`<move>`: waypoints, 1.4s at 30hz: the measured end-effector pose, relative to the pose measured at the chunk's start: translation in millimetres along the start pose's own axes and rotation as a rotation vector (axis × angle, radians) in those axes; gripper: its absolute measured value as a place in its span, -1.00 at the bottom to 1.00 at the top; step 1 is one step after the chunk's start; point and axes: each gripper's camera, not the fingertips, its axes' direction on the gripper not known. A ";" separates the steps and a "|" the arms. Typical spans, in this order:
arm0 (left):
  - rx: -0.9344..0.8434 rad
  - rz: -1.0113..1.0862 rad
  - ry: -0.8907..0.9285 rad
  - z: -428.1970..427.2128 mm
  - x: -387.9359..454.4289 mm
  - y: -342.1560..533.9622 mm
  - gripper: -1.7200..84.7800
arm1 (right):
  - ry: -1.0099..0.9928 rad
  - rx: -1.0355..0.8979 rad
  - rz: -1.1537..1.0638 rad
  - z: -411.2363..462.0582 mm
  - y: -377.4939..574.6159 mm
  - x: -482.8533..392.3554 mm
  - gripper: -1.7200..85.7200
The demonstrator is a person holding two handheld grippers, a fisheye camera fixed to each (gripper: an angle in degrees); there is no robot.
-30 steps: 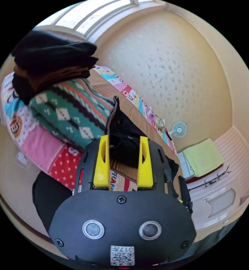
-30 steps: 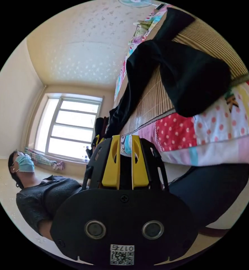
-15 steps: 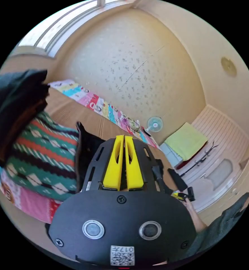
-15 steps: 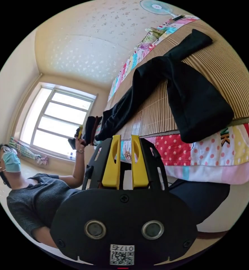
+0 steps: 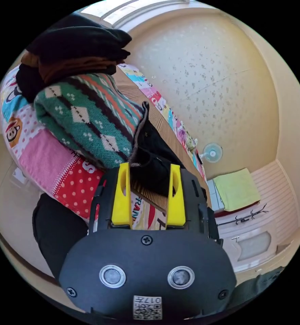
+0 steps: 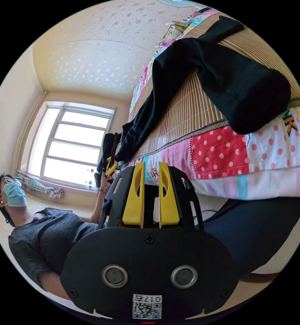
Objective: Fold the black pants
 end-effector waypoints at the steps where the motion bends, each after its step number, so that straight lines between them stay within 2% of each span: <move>1: 0.014 -0.007 -0.008 4.9 8.1 -2.6 -0.55 | 0.012 0.014 0.009 -8.8 2.6 -0.8 -0.81; 6: 0.012 0.104 -0.100 3.0 47.5 -7.7 -0.48 | 0.008 0.071 0.030 -38.9 9.0 -3.4 -0.81; 9: 0.049 0.196 -0.113 -12.5 58.7 8.8 -0.51 | -0.001 0.098 0.033 -47.5 11.0 -5.2 -0.81; 11: 0.010 0.186 -0.081 -11.7 53.0 13.2 -0.55 | -0.008 0.093 0.039 -46.3 10.3 -4.5 -0.81; 17: -0.091 -0.073 0.117 17.8 13.0 -15.4 -0.56 | -0.082 0.036 0.027 -30.6 -4.4 -12.9 -0.81; 18: -0.089 -0.144 0.195 23.1 4.0 -27.5 -0.58 | -0.092 0.031 0.019 -28.8 -7.3 -17.3 -0.81; 20: -0.100 -0.221 0.268 29.2 -1.5 -46.3 -0.69 | -0.101 0.022 0.006 -27.0 -10.7 -23.8 -0.81; 22: -0.184 -0.167 0.344 36.0 21.6 -79.0 -0.80 | -0.094 0.014 0.004 -27.3 -13.4 -29.6 -0.81; 24: -0.227 -0.034 0.316 26.6 54.9 -106.4 -0.82 | -0.090 0.024 0.013 -30.4 -14.5 -30.9 -0.80; 25: -0.204 0.067 0.294 9.8 75.7 -123.9 -0.82 | -0.093 0.041 0.022 -33.6 -14.9 -30.9 -0.80; 29: -0.063 0.203 0.218 -54.4 91.0 -156.4 -0.84 | -0.102 0.098 0.035 -43.0 -16.7 -33.2 -0.79; 32: 0.026 0.131 0.044 -91.7 55.2 -150.9 -0.83 | -0.045 0.156 0.058 -51.1 -17.8 -34.9 -0.77; 34: 0.066 0.031 -0.042 -108.4 15.1 -125.1 -0.83 | 0.050 0.259 0.159 -62.2 -12.2 -28.4 -0.74; 38: 0.043 -0.053 0.016 -123.3 -30.4 -79.8 -0.83 | 0.036 0.422 0.354 -78.4 3.1 0.0 -0.62; 42: -0.043 -0.119 0.055 -122.8 -51.9 -52.7 -0.73 | 0.030 0.485 0.359 -100.6 -10.6 13.0 -0.70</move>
